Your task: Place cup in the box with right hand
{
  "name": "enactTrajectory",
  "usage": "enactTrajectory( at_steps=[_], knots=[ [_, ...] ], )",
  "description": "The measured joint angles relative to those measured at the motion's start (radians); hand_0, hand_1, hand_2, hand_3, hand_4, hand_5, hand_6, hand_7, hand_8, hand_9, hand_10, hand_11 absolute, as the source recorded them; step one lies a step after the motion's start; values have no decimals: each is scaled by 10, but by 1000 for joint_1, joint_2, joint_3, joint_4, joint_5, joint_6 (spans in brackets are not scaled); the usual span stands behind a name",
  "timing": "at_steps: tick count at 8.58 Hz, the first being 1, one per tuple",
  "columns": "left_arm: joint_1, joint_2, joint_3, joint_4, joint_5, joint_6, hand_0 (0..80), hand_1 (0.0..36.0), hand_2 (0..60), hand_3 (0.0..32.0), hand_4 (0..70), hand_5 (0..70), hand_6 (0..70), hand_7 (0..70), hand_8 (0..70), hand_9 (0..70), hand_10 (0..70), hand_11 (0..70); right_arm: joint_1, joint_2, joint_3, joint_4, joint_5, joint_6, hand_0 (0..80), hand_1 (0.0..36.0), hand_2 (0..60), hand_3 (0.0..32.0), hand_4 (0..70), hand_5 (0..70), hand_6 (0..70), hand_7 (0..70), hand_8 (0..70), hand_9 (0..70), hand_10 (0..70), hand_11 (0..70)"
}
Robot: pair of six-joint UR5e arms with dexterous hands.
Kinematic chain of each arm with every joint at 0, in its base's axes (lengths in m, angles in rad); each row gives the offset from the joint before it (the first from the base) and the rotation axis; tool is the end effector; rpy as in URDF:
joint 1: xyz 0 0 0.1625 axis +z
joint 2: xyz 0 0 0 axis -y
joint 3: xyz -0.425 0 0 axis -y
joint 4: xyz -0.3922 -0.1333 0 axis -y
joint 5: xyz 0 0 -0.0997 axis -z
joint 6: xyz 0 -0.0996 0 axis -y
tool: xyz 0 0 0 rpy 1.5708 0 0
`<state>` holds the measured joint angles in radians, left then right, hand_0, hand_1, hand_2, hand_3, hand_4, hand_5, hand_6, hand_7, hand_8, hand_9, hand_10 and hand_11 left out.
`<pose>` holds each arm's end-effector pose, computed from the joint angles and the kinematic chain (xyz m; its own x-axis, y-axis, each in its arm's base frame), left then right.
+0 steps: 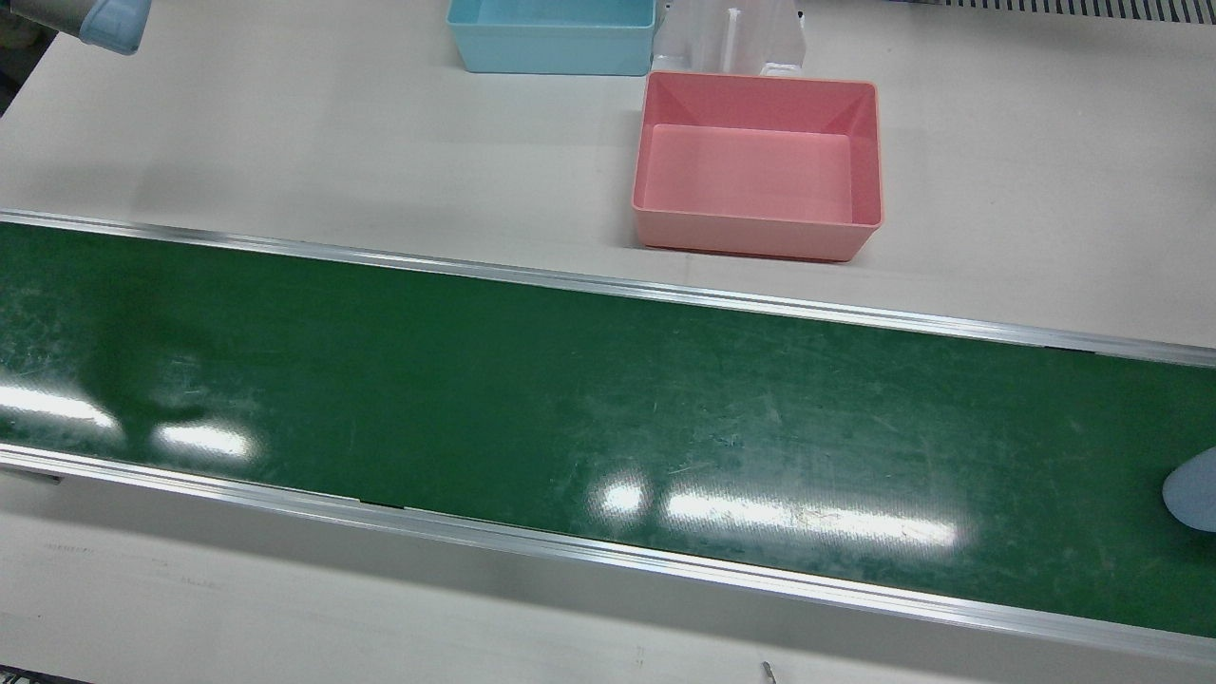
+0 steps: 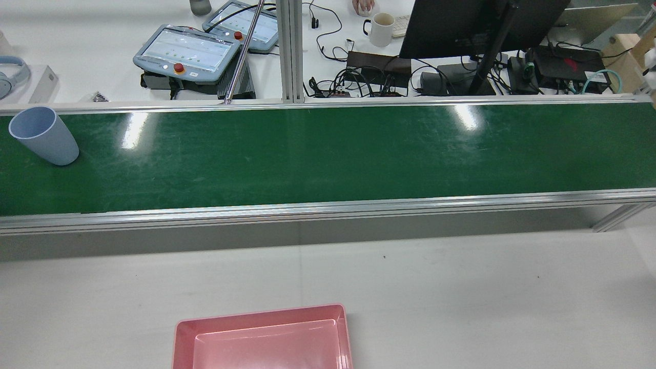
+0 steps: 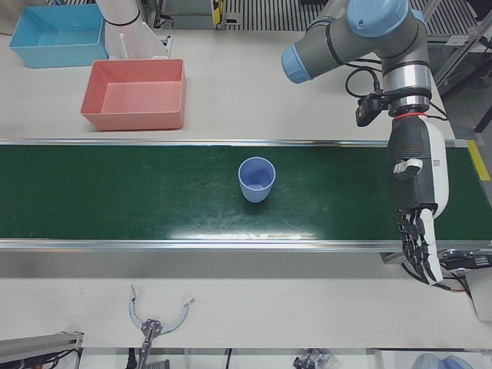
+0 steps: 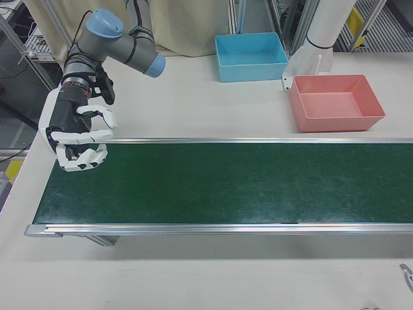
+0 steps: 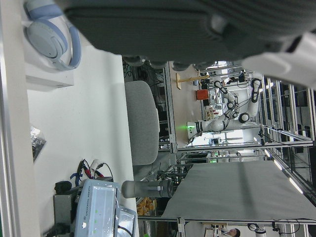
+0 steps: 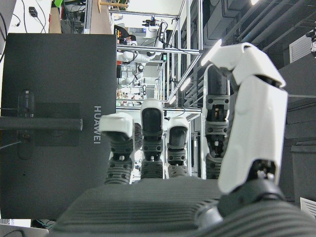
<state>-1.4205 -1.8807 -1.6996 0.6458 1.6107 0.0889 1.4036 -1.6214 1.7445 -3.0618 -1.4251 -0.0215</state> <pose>-0.0438 -0.5746 0.5187 -0.9755 -0.2055 -0.0787 0.1179 -0.1858 -0.9755 0.0651 -0.5022 0.6166 -0.9998 0.0202 -0.0082 0.0120 0.1992 -0.9799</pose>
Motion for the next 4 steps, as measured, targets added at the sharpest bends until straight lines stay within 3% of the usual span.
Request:
enactTrajectory(
  at_steps=[4],
  knots=[
    [0, 0, 0, 0, 0, -1, 0, 0, 0, 0, 0, 0, 0, 0, 0, 0, 0, 0, 0, 0, 0, 0, 0, 0, 554, 227, 331, 0, 601, 127, 229, 700, 398, 575, 496, 700]
  ],
)
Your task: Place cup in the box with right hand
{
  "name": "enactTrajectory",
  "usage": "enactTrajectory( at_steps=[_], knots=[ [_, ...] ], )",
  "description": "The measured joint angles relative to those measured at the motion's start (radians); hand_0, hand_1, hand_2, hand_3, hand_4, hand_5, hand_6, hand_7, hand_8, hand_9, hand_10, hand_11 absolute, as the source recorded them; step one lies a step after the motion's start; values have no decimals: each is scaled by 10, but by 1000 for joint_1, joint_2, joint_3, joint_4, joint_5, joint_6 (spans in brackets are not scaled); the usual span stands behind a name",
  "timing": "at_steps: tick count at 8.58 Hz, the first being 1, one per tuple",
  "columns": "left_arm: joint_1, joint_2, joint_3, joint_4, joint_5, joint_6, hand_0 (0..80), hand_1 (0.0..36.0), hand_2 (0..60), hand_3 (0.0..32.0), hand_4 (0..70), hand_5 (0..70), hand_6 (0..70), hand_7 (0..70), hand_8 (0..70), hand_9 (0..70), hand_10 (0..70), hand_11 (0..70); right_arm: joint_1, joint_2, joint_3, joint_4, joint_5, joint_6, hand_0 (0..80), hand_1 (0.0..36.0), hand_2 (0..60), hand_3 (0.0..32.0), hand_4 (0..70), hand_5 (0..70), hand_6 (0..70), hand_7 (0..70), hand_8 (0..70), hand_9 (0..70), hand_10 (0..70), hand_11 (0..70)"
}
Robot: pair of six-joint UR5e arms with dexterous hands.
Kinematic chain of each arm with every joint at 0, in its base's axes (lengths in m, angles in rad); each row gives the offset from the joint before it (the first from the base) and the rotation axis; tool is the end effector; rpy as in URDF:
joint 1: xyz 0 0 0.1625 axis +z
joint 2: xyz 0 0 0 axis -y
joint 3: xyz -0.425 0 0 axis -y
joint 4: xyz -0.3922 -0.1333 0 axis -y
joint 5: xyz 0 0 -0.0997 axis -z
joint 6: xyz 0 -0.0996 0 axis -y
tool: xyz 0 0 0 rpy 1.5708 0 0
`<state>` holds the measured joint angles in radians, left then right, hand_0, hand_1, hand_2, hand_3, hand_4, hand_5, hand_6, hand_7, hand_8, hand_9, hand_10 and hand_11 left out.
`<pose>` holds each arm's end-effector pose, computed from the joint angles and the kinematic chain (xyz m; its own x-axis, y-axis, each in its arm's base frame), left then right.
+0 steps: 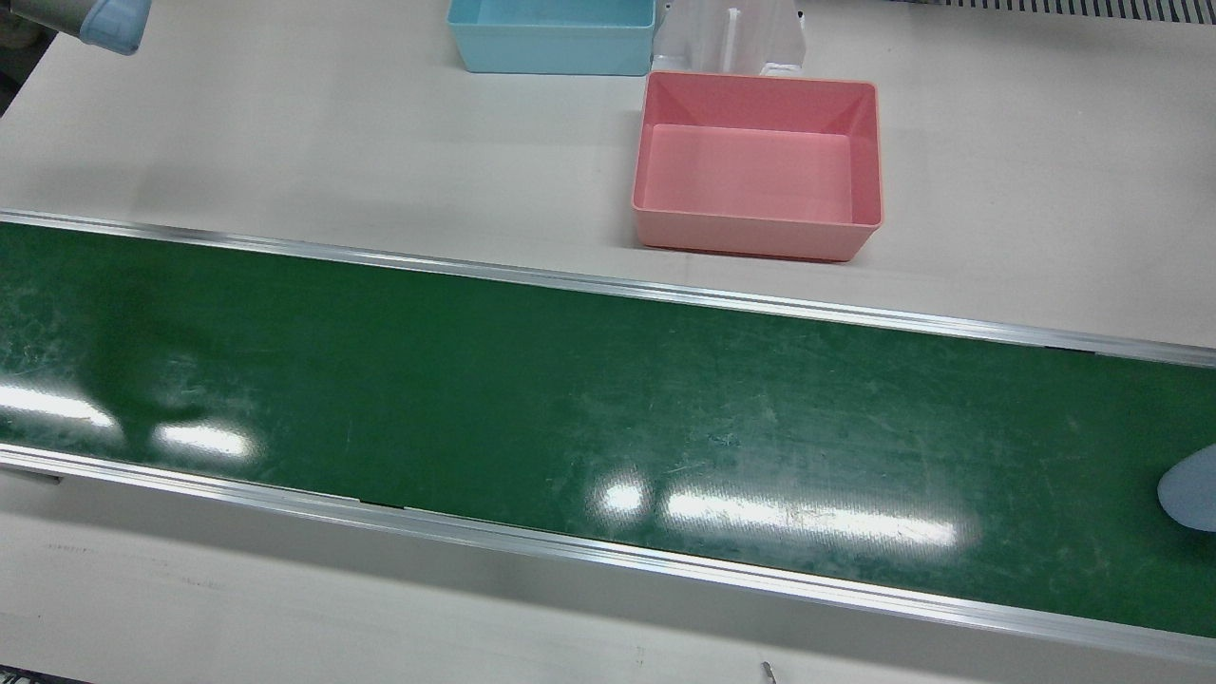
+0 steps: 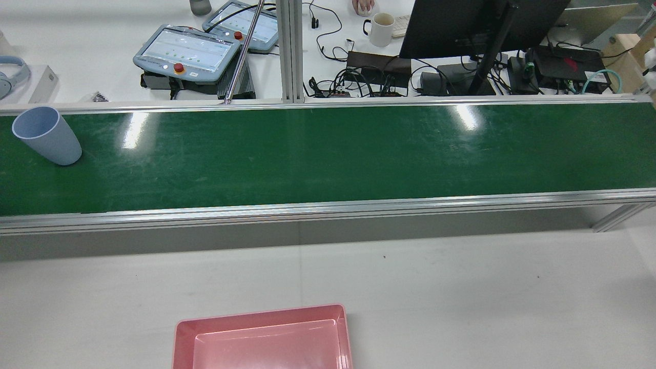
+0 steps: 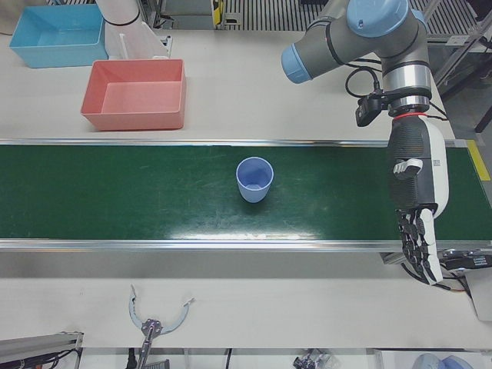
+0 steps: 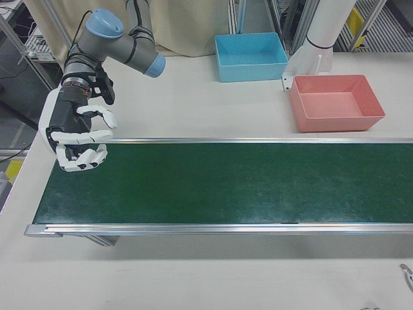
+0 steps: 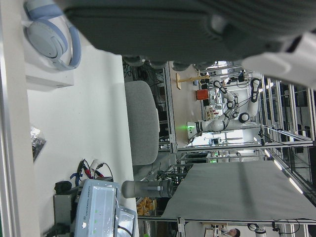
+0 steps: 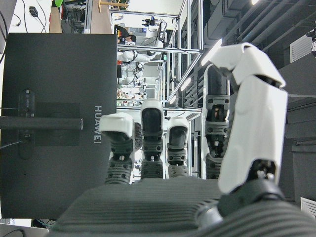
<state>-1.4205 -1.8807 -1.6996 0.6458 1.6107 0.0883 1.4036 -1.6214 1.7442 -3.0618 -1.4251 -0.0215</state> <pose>-0.0438 -0.5746 0.5187 -0.9756 -0.2054 -0.0781 0.1173 -0.1859 -0.9755 0.0651 -0.5022 0.6167 -0.9998 0.0202 -0.0081 0.0120 0.1989 -0.9800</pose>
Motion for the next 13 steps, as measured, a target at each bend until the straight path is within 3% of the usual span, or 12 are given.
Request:
enactTrajectory(
  at_steps=[13],
  knots=[
    [0, 0, 0, 0, 0, 0, 0, 0, 0, 0, 0, 0, 0, 0, 0, 0, 0, 0, 0, 0, 1, 0, 0, 0, 558, 229, 337, 0, 618, 129, 236, 700, 406, 589, 510, 700]
  ],
)
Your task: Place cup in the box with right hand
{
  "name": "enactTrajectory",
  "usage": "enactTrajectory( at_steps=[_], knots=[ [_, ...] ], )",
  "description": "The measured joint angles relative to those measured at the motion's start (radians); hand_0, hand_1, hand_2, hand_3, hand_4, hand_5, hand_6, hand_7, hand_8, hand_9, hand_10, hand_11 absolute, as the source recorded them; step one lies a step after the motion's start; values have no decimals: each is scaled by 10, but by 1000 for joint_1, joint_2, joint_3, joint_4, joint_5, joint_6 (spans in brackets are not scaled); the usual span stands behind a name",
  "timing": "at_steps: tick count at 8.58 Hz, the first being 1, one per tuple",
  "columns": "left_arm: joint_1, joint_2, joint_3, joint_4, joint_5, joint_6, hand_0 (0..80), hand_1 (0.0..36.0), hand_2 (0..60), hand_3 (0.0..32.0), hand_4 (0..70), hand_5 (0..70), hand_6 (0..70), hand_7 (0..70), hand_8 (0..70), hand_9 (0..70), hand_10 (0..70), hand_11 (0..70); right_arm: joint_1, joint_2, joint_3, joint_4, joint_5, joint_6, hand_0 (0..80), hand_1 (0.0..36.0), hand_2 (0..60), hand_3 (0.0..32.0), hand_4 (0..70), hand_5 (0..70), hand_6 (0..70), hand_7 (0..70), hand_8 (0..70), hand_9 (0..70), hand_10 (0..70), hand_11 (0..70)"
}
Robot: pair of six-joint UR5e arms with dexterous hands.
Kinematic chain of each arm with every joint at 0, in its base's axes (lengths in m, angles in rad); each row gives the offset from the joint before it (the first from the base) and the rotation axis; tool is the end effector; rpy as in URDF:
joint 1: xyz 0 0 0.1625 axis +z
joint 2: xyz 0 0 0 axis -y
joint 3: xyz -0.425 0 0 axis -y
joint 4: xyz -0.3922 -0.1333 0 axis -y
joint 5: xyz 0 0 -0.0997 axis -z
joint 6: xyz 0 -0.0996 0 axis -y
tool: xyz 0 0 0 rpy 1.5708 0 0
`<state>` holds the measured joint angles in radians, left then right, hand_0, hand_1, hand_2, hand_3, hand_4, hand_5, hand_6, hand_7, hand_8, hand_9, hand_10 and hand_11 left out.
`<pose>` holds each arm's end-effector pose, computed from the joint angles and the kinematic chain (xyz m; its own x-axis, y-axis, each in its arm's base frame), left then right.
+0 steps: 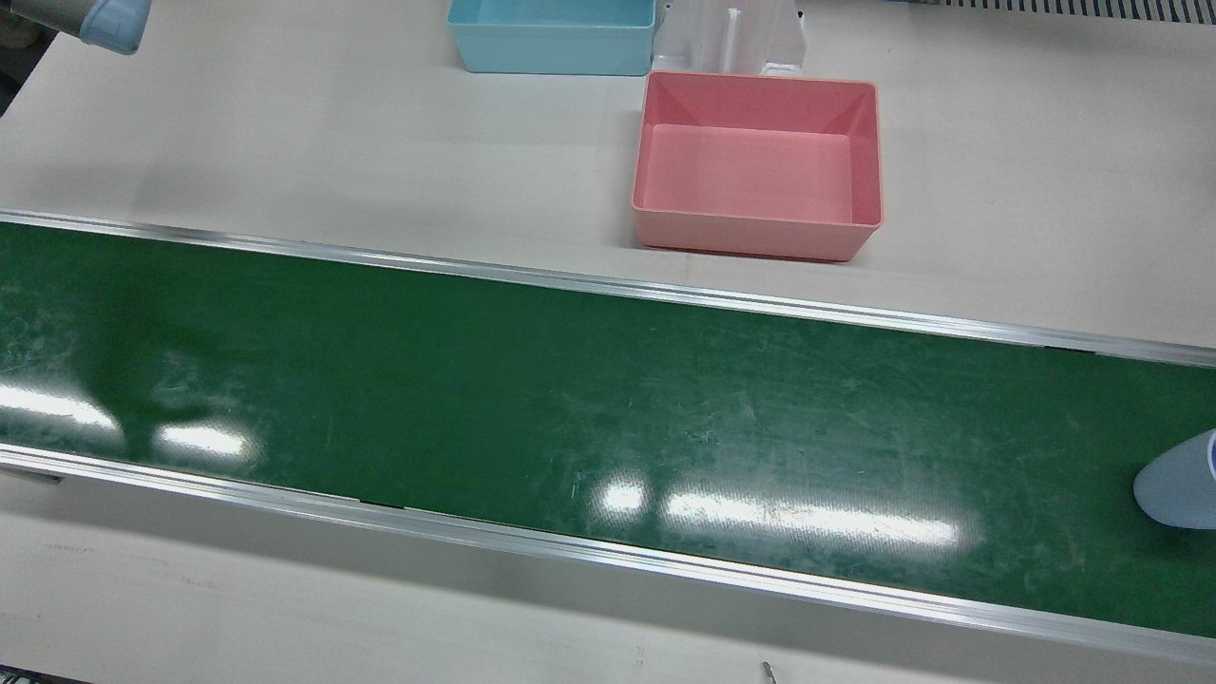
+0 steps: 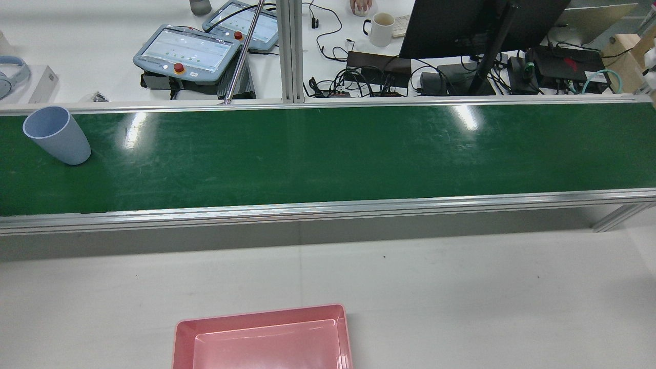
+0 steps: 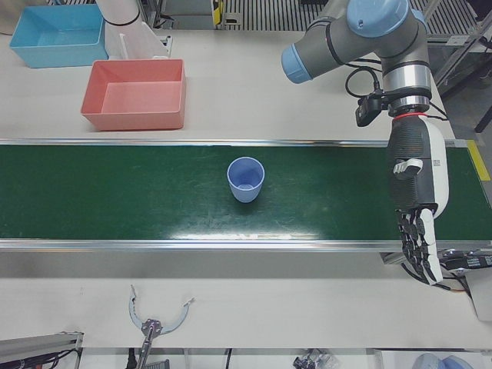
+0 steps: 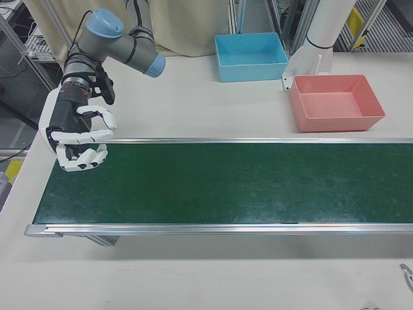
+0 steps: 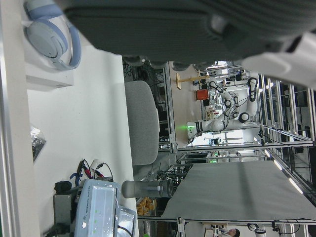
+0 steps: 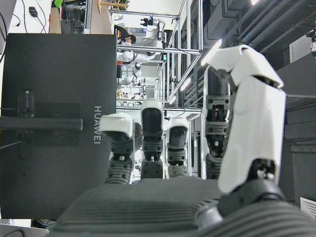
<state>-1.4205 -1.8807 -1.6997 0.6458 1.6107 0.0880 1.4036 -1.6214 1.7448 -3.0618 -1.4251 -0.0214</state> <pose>-0.0438 -0.5746 0.5186 -0.9756 -0.2053 -0.0778 0.1170 -0.1859 -0.9756 0.0651 -0.5022 0.6164 -0.9998 0.0202 -0.0083 0.0122 0.1995 -0.9798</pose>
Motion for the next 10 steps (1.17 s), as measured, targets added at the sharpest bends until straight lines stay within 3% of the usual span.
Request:
enactTrajectory(
  at_steps=[8, 10],
  knots=[
    [0, 0, 0, 0, 0, 1, 0, 0, 0, 0, 0, 0, 0, 0, 0, 0, 0, 0, 0, 0, -1, 0, 0, 0, 556, 230, 338, 0, 606, 128, 233, 700, 403, 583, 503, 700],
    [0, 0, 0, 0, 0, 0, 0, 0, 0, 0, 0, 0, 0, 0, 0, 0, 0, 0, 0, 0, -1, 0, 0, 0, 560, 232, 343, 0, 638, 131, 244, 700, 416, 606, 522, 700]
  ],
)
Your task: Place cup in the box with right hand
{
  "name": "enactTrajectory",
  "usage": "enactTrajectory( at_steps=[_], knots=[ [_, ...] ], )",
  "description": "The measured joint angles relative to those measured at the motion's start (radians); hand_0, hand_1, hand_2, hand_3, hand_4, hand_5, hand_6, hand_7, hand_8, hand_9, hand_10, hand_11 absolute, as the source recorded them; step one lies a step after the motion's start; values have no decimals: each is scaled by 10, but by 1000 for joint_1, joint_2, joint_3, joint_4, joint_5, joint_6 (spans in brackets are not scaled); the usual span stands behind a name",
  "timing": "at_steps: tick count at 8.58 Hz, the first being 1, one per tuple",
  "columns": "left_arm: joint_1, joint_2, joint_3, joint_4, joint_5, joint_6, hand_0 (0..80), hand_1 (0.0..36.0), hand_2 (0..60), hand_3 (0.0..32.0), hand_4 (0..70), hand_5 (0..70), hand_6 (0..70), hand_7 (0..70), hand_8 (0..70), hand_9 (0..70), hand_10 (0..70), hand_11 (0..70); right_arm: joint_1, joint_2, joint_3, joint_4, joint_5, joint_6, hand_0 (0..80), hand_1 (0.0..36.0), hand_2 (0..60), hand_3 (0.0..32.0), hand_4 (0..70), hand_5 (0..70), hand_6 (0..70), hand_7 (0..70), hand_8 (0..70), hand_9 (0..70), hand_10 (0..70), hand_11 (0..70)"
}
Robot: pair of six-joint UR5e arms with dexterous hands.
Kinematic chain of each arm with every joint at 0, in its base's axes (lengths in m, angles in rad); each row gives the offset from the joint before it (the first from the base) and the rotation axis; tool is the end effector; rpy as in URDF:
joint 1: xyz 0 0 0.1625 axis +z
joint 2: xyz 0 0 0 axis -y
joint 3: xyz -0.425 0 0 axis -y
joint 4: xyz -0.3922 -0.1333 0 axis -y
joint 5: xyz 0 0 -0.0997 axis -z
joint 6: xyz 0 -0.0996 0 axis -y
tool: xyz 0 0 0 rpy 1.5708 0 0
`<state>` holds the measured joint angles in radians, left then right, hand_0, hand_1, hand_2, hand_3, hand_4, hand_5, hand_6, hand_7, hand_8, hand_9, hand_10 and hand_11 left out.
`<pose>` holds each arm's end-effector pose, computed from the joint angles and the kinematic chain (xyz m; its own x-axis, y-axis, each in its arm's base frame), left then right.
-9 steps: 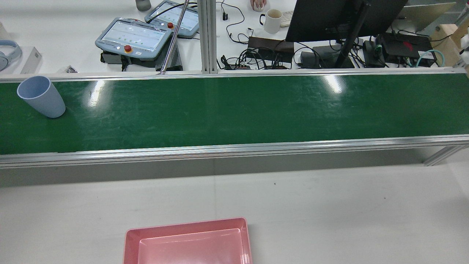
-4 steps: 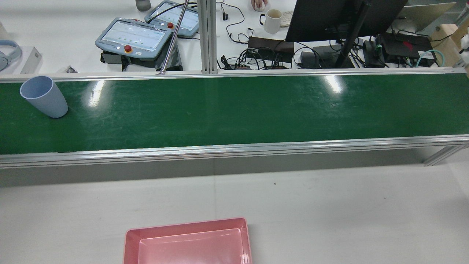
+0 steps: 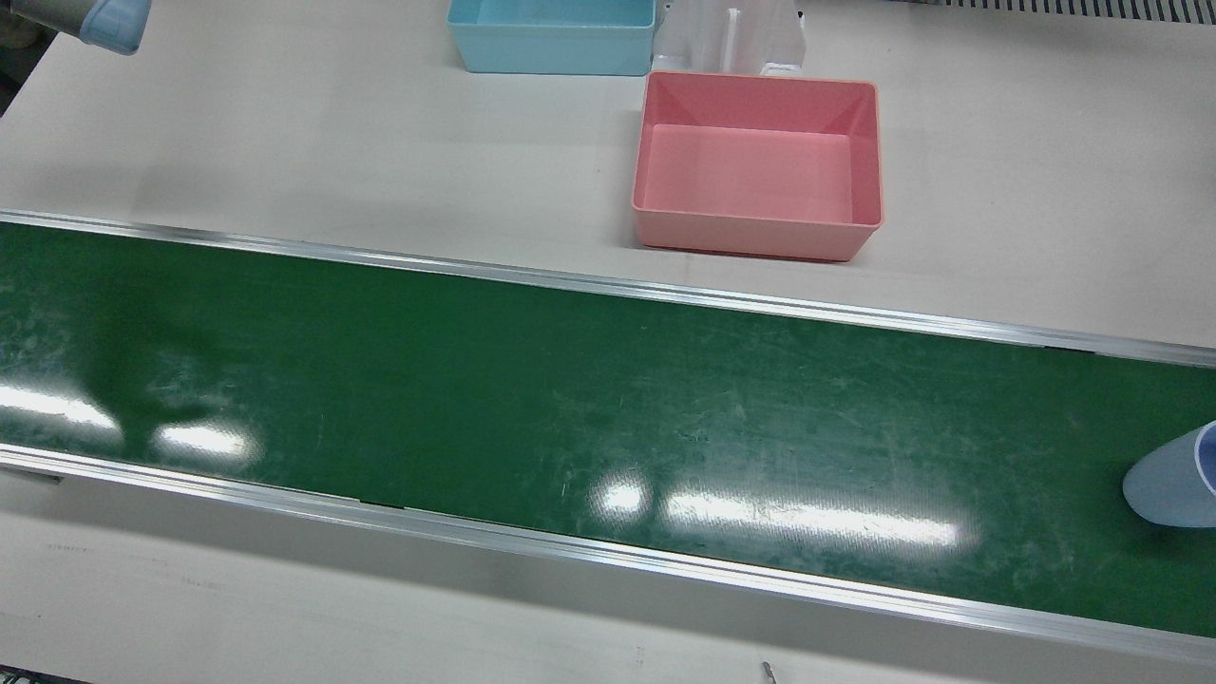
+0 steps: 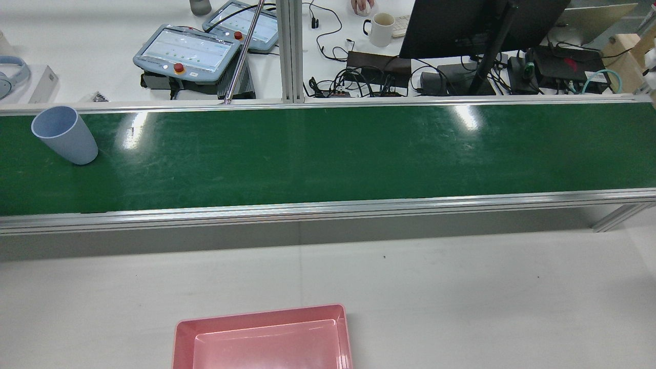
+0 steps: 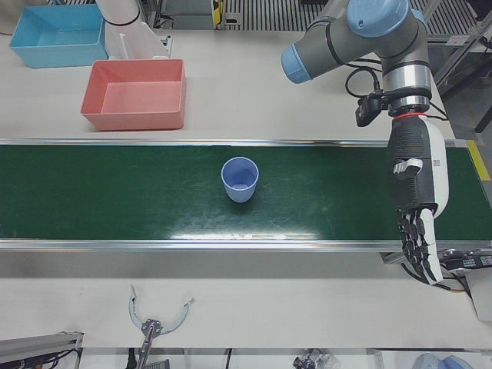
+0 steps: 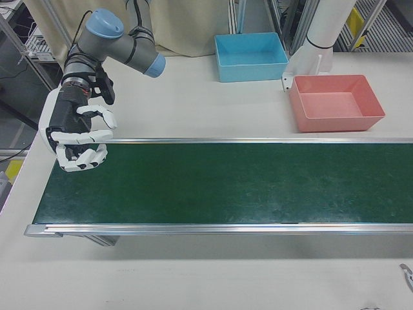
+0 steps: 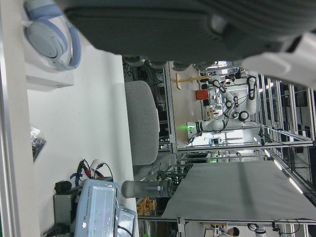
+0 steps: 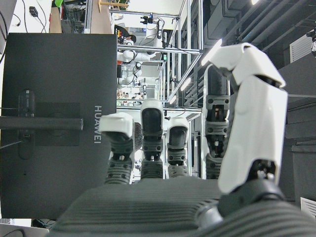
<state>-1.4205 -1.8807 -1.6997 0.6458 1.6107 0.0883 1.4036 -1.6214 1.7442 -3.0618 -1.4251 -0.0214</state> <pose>-0.0438 -0.5746 0.5186 -0.9756 -0.2054 -0.0781 0.1173 -0.1858 -0.9756 0.0651 -0.5022 0.6167 -0.9998 0.0202 -0.0082 0.0121 0.1989 -0.9799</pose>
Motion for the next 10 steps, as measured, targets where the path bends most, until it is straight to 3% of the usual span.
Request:
enactTrajectory(
  at_steps=[3, 10],
  knots=[
    [0, 0, 0, 0, 0, 0, 0, 0, 0, 0, 0, 0, 0, 0, 0, 0, 0, 0, 0, 0, 0, 0, 0, 1, 558, 231, 332, 0, 588, 126, 223, 700, 389, 563, 482, 686],
    [0, 0, 0, 0, 0, 0, 0, 0, 0, 0, 0, 0, 0, 0, 0, 0, 0, 0, 1, -2, 2, 0, 0, 2, 558, 232, 335, 0, 591, 126, 223, 700, 389, 564, 484, 688]
  ],
)
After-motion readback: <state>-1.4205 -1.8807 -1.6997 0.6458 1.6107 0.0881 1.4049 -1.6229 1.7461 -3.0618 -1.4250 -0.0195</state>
